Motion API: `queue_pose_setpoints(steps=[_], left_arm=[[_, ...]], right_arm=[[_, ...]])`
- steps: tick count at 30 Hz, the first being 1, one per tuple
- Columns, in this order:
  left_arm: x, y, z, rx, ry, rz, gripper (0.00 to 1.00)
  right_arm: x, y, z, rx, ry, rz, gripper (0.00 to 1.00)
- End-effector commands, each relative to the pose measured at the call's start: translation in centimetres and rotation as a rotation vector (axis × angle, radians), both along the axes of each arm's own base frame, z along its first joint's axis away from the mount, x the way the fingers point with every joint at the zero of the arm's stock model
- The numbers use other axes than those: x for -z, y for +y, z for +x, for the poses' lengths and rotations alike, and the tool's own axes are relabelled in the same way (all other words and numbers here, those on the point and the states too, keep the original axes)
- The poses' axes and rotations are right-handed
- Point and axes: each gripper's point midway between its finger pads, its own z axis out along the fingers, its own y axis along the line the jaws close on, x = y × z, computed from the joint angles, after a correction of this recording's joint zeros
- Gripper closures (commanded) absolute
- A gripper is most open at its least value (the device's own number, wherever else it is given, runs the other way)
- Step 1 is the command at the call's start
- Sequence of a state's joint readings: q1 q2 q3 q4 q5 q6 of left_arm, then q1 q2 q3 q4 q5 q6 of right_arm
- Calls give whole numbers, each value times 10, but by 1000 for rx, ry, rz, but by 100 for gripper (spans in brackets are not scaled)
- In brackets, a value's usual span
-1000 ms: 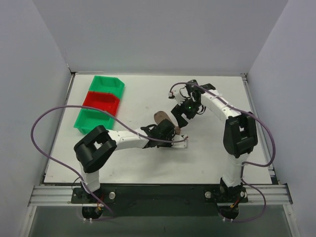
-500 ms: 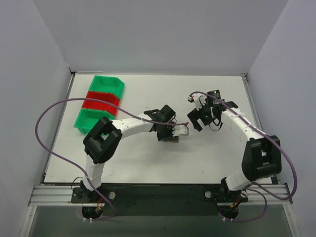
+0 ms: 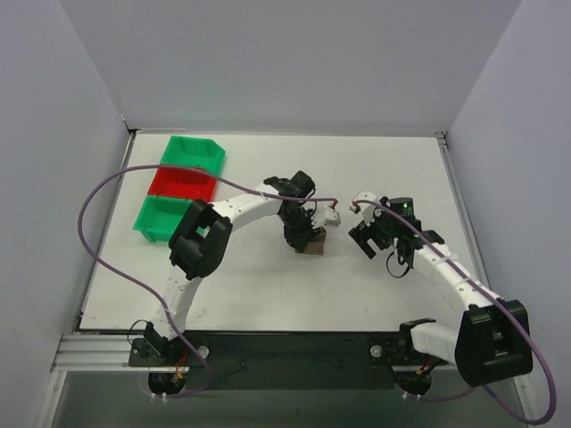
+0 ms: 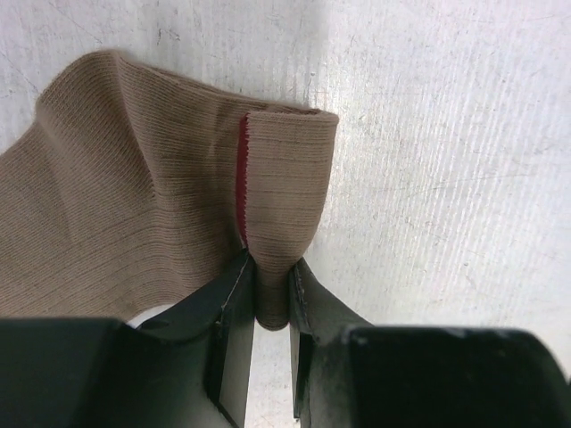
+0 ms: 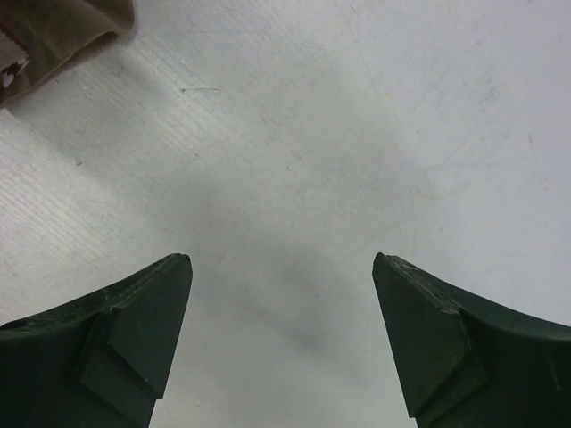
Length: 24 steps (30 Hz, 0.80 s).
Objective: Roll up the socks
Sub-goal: Roll the sock at the center of the board.
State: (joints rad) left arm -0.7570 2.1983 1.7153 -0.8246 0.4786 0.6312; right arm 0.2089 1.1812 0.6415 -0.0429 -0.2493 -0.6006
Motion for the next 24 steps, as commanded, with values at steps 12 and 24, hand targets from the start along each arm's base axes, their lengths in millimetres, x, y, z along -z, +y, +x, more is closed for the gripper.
queue_pose_setpoints(steps=[12, 24], left_arm=[[62, 33, -22, -71, 380, 202, 100], [82, 34, -13, -133, 385, 257, 100]], right_arm=[[17, 43, -29, -334, -181, -213, 18], [34, 98, -30, -533, -272, -353, 22]])
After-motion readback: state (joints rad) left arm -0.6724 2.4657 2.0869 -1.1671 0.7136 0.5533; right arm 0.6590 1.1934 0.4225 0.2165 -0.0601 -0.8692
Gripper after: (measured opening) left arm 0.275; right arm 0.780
